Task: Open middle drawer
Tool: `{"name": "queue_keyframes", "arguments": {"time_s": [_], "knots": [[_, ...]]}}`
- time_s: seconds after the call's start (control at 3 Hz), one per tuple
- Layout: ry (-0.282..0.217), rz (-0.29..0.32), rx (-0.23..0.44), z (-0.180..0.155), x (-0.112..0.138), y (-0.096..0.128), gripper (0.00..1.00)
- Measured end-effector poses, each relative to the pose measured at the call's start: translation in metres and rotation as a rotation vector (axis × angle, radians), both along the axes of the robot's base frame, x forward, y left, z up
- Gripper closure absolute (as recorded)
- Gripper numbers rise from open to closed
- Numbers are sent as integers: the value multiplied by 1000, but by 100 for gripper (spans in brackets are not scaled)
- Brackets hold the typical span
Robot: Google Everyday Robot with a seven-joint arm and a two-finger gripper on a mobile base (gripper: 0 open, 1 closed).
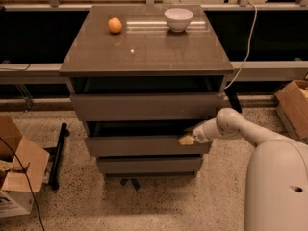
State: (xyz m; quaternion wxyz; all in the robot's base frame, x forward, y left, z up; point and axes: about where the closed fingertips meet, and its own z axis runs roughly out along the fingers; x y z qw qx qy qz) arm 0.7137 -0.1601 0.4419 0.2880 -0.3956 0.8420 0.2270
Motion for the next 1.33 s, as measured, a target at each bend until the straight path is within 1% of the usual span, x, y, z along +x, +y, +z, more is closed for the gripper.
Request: {"name": "queue_keyframes", "arguments": {"time_s": [0.33,0.67,1.0,1.33], "knots": [[32,-25,-10,5,-18,-4,51],[32,-25,-10,5,-18,-4,28],[93,-70,-29,17,-57,-11,0],[136,-40,-31,2,-78,-1,0]]}}
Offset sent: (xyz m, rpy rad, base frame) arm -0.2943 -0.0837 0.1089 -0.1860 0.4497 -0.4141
